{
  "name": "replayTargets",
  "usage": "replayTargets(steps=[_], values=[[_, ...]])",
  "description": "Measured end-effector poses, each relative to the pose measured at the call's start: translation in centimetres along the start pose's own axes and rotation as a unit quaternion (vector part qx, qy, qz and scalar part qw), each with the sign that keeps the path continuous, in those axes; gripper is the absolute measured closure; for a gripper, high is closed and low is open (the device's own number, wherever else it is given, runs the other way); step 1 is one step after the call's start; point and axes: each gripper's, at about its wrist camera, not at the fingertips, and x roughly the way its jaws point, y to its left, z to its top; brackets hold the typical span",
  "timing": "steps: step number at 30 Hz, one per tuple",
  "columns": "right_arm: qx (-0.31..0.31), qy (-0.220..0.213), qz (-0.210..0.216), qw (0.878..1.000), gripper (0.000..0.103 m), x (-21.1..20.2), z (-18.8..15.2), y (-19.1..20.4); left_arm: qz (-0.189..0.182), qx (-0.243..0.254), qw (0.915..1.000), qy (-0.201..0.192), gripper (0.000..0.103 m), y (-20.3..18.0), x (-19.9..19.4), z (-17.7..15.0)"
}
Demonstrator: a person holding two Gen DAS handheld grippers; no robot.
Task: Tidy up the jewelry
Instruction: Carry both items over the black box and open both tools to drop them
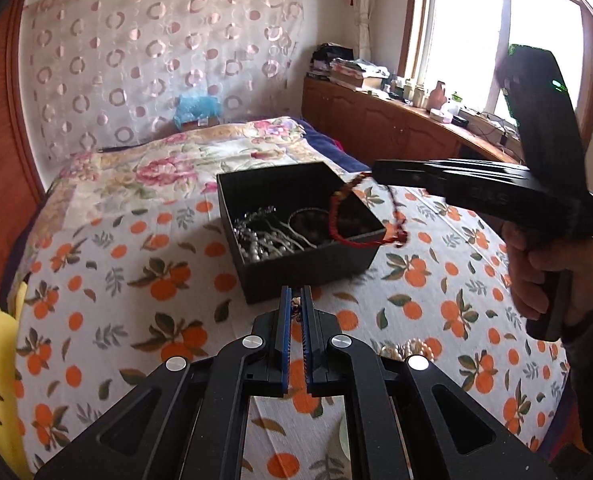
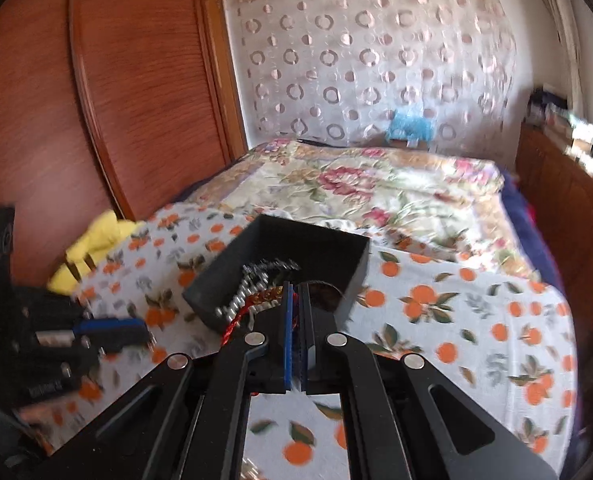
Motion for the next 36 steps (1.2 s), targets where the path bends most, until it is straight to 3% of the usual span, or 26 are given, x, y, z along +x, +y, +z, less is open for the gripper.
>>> replayTargets(steps=[10,19,36], values=[[-0.01,0.014,-0.025,1.0,0.1,3.0,1.6,0.4,0.011,0.001,0.9999,-0.009,0.099,0.6,0.5,2.1],[-0.009,0.039,-0.008,0.999,0.098,4.2,0.9,-0.1,0.019,0.002,0.9998,-0.008,0.099,0.5,2.1,4.0],[-0.029,0.01,-0.03,0.999,0.097,-1.0,-3.1,-1.1,0.036,-0.008,0.999,0.023,0.099,0.6,7.3,6.2]])
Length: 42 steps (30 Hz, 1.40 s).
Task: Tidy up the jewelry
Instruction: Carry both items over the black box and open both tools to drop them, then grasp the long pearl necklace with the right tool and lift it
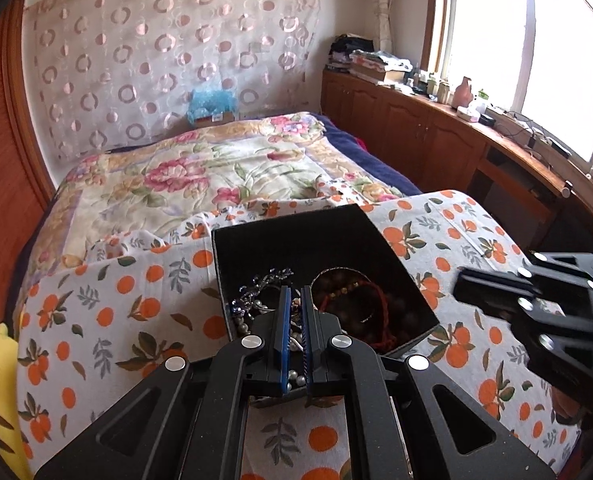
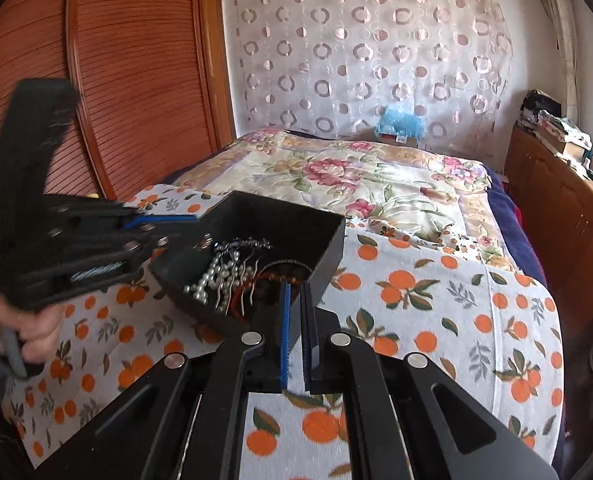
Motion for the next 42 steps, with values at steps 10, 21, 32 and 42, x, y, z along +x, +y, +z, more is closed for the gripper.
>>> replayTargets(steps=[10,21,32,42], values=[[-0.016,0.002,0.019,1.0,0.097,-2.1,-2.8,1.6,0.017,0.01,0.9998,-0.004,0.077,-0.4,-1.0,-1.2],[-0.05,0.04,0.038,0.997,0.08,-2.7,-7.2,3.3,0.001,0.012,0.9999,-0.011,0.059,-0.5,-5.0,-6.4],[-0.071,0.1,0.06,0.991,0.08,-0.9,-9.4,4.8,0.01,0.003,0.9999,-0.007,0.055,-0.1,-7.1,-10.2],[-0.108,0.112,0.029,0.987,0.095,-0.1,-8.9,6.4,0.011,-0.006,0.9998,-0.014,0.055,-0.4,-7.6,-11.1]])
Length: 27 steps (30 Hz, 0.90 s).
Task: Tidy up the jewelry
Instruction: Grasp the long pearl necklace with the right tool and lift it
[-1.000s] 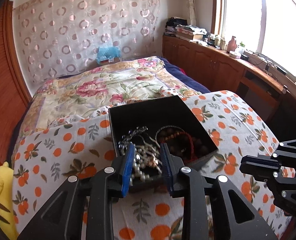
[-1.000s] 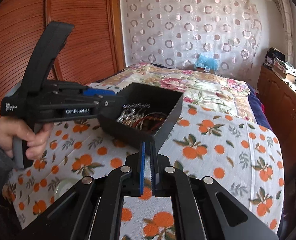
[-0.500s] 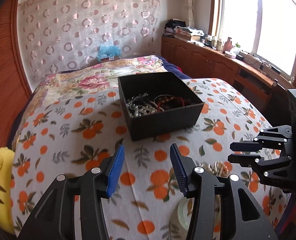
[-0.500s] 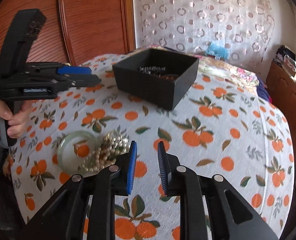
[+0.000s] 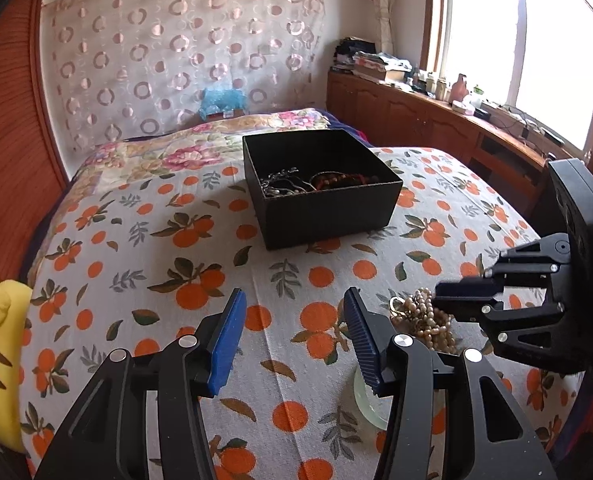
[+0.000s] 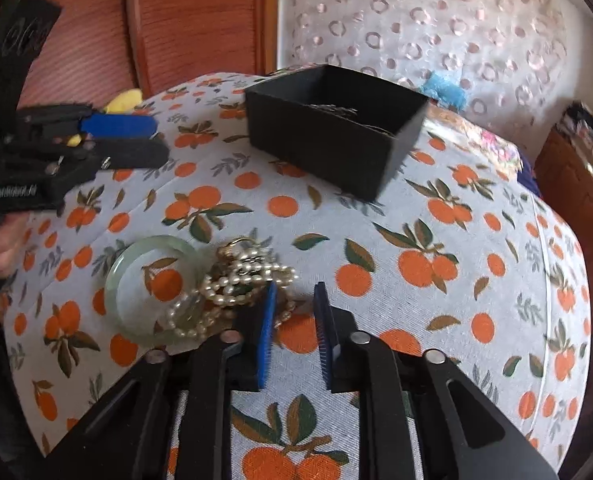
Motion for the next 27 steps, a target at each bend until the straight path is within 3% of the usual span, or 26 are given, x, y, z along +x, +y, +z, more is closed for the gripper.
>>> replayTargets(steps=[5,15,27], values=[[0.002,0.001,0.006,1.0,0.098,-0.3,-0.3,-0.3,-0.004,-0.001,1.0,-0.002,0.055,-0.5,-0.4,-0.4],[0.014,-0.106,-0.005,0.994,0.098,-7.2,2.6,-1.2,-0.015,-0.002,0.9998,-0.009,0.055,-0.9,-1.2,-0.4],[0.004,-0.164,-0.044,0.986,0.098,-13.3,6.3,-2.4,-0.019,-0.02,0.9988,-0.041,0.055,-0.3,-3.0,0.1]])
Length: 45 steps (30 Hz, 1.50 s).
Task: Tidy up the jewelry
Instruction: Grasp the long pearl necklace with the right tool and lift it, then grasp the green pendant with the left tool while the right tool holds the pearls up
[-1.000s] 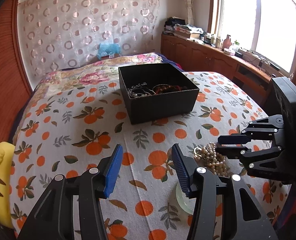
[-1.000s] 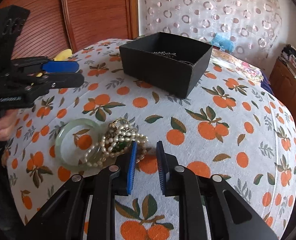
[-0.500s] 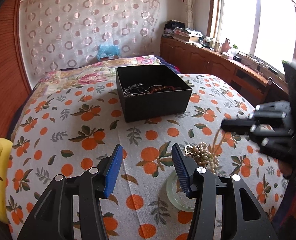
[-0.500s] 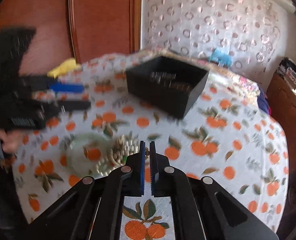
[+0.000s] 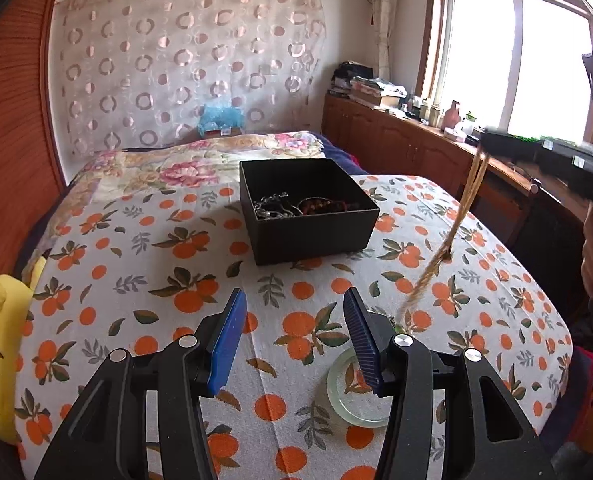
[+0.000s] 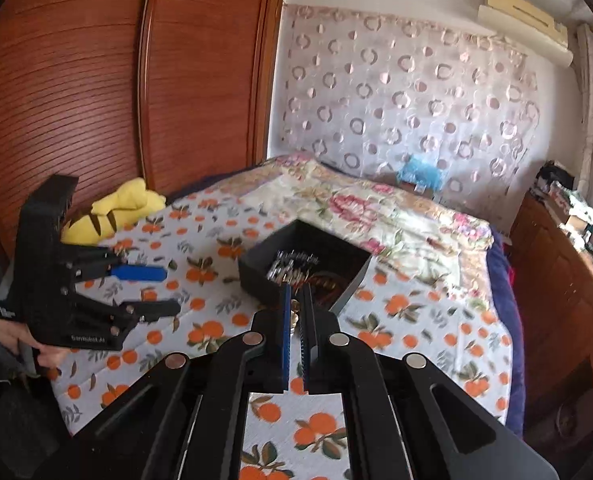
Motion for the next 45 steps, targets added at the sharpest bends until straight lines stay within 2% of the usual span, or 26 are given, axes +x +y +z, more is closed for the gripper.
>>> replayTargets(steps=[9,14,20,22,23,28,35,37,39,41,45], values=[[0.002,-0.03,-0.023,0.999,0.098,-2.5,2.3,-1.5,-0.019,0.023,0.9993,0.021,0.055,-1.4,1.5,-0.1],[0.012,-0.021,-0.029,0.999,0.098,-1.8,1.4,-2.2,-0.038,0.047,0.9963,0.061,0.055,-2.9,4.2,-0.3],[0.019,-0.005,-0.029,0.999,0.098,-0.6,-0.3,-2.4,-0.071,0.032,0.9925,0.095,0.068,-3.1,6.2,-0.4],[0.021,-0.006,-0.032,0.999,0.098,-0.4,-0.8,-2.6,-0.083,0.025,0.9906,0.106,0.078,-3.0,6.8,-0.3],[0.021,-0.006,-0.032,0.999,0.098,-0.4,-1.0,-2.6,-0.089,0.021,0.9892,0.114,0.08,-3.0,7.2,-0.2],[0.028,-0.002,-0.03,0.999,0.098,0.0,-1.6,-3.0,-0.107,0.026,0.9843,0.138,0.082,-3.3,8.6,0.1],[0.032,0.004,-0.026,0.999,0.098,0.6,-2.3,-3.0,-0.098,0.054,0.981,0.159,0.085,-4.0,9.8,0.4],[0.033,0.004,-0.026,0.999,0.098,0.6,-2.4,-3.0,-0.101,0.063,0.9795,0.162,0.098,-4.2,9.9,0.4],[0.033,0.005,-0.025,0.999,0.098,0.6,-2.6,-3.0,-0.107,0.073,0.9782,0.162,0.103,-4.5,9.8,0.3],[0.034,0.006,-0.026,0.999,0.098,0.6,-2.7,-3.0,-0.099,0.087,0.9789,0.156,0.103,-4.9,9.6,0.1],[0.038,0.008,-0.026,0.999,0.098,0.7,-3.1,-3.3,-0.083,0.079,0.9827,0.145,0.103,-4.3,9.5,0.2]])
